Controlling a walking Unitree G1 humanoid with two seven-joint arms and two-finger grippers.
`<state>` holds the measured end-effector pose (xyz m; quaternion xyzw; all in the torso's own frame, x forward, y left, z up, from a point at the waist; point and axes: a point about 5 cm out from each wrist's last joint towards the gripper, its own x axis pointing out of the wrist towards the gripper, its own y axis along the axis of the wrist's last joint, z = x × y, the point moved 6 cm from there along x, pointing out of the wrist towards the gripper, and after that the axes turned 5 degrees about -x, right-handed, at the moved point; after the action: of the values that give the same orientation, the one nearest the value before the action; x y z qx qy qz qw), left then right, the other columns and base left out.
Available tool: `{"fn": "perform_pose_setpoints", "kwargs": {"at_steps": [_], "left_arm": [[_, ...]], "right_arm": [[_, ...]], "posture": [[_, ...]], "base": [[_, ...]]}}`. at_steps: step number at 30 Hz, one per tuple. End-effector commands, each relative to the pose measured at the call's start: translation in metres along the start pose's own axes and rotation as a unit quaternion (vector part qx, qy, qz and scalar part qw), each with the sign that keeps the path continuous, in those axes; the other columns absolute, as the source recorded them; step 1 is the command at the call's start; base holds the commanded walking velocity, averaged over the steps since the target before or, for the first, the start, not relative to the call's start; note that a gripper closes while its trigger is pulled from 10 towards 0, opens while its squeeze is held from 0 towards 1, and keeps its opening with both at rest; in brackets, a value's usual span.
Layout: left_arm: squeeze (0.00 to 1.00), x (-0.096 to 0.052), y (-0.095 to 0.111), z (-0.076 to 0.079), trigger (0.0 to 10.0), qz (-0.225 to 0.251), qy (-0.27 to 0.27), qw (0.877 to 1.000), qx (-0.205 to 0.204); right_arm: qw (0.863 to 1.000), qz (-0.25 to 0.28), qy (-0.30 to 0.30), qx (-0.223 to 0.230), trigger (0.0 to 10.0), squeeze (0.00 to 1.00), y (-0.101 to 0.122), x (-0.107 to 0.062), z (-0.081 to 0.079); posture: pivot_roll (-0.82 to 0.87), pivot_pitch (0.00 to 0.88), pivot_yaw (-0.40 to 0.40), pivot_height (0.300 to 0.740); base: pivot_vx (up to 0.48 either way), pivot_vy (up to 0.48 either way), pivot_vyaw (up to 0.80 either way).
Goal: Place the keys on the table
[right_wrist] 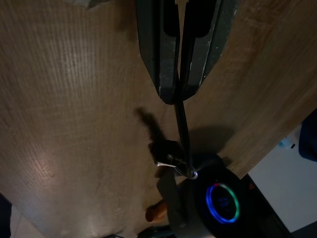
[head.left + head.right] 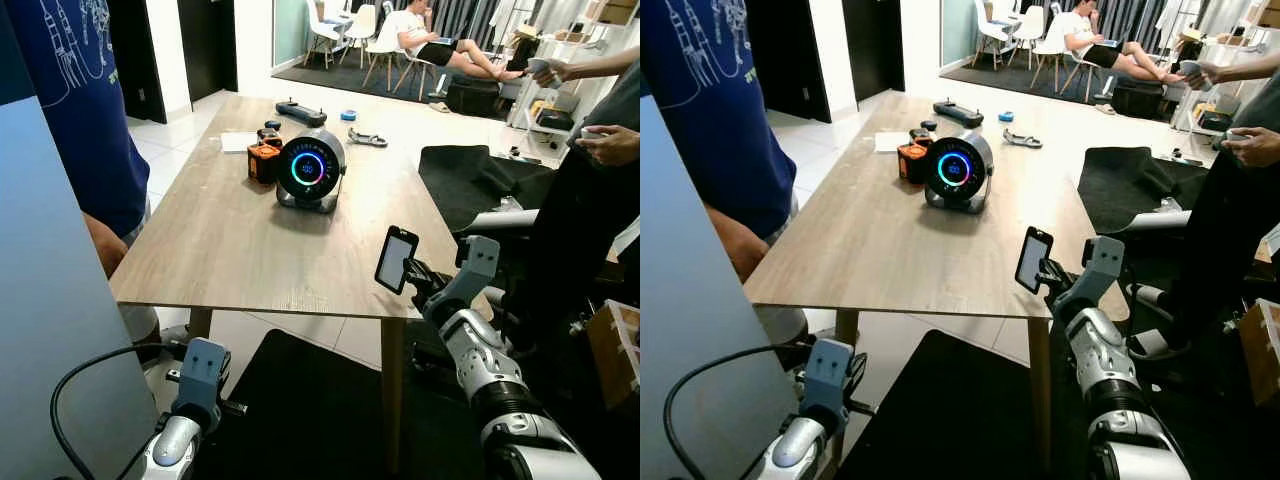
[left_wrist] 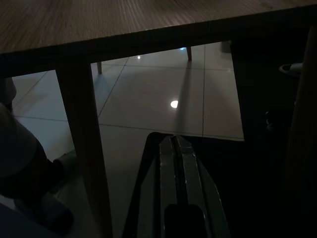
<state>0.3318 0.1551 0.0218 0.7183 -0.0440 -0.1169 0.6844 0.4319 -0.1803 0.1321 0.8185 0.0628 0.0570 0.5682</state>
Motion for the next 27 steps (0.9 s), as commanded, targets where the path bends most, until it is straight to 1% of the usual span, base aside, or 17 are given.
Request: {"fn": "perform_pose_setpoints", "kwargs": {"at_steps": [1, 2, 3, 6, 10, 14, 27], "left_arm": [[0.00, -0.002, -0.002, 0.003, 10.0, -0.001, -0.001, 1.000, -0.001], [0.00, -0.002, -0.002, 0.003, 10.0, -0.001, 0.000, 1.000, 0.000], [0.00, -0.002, -0.002, 0.003, 10.0, -0.001, 0.000, 1.000, 0.000], [0.00, -0.003, -0.002, 0.003, 10.0, -0.001, -0.002, 1.000, 0.004], [0.00, -0.004, -0.001, 0.000, 10.0, 0.001, 0.001, 1.000, 0.007], [0.00, -0.004, 0.000, -0.001, 10.0, 0.002, 0.003, 1.000, 0.009], [0.00, 0.000, 0.003, -0.001, 10.0, 0.004, 0.006, 1.000, 0.012]], "right_arm": [[1.000, 0.005, -0.008, 0.014, 10.0, 0.00, 0.002, 0.000, 0.006], [1.000, 0.005, -0.010, 0.026, 10.0, 0.00, 0.001, -0.001, 0.008], [1.000, 0.005, -0.010, 0.026, 10.0, 0.00, 0.001, -0.001, 0.008], [0.999, 0.003, -0.011, 0.052, 10.0, 0.00, -0.004, -0.001, 0.011], [0.996, 0.024, -0.006, 0.086, 10.0, 0.00, 0.004, 0.001, 0.012], [0.995, 0.032, -0.003, 0.093, 10.0, 0.00, 0.008, 0.002, 0.011], [0.995, 0.040, -0.010, 0.092, 10.0, 0.00, 0.013, 0.005, 0.012]], "posture": [[0.11, 0.041, -0.051, 0.740], [0.11, 0.042, -0.053, 0.740], [0.11, 0.042, -0.053, 0.740], [0.12, 0.043, -0.054, 0.740], [0.12, 0.045, -0.051, 0.740], [0.12, 0.044, -0.049, 0.740], [0.12, 0.044, -0.046, 0.740]], "base": [[0.000, 0.000, 0.00], [0.000, 0.000, 0.00], [0.000, 0.000, 0.00], [0.000, 0.000, 0.00], [0.000, 0.000, 0.00], [0.000, 0.000, 0.00], [0.000, 0.000, 0.00]]}}
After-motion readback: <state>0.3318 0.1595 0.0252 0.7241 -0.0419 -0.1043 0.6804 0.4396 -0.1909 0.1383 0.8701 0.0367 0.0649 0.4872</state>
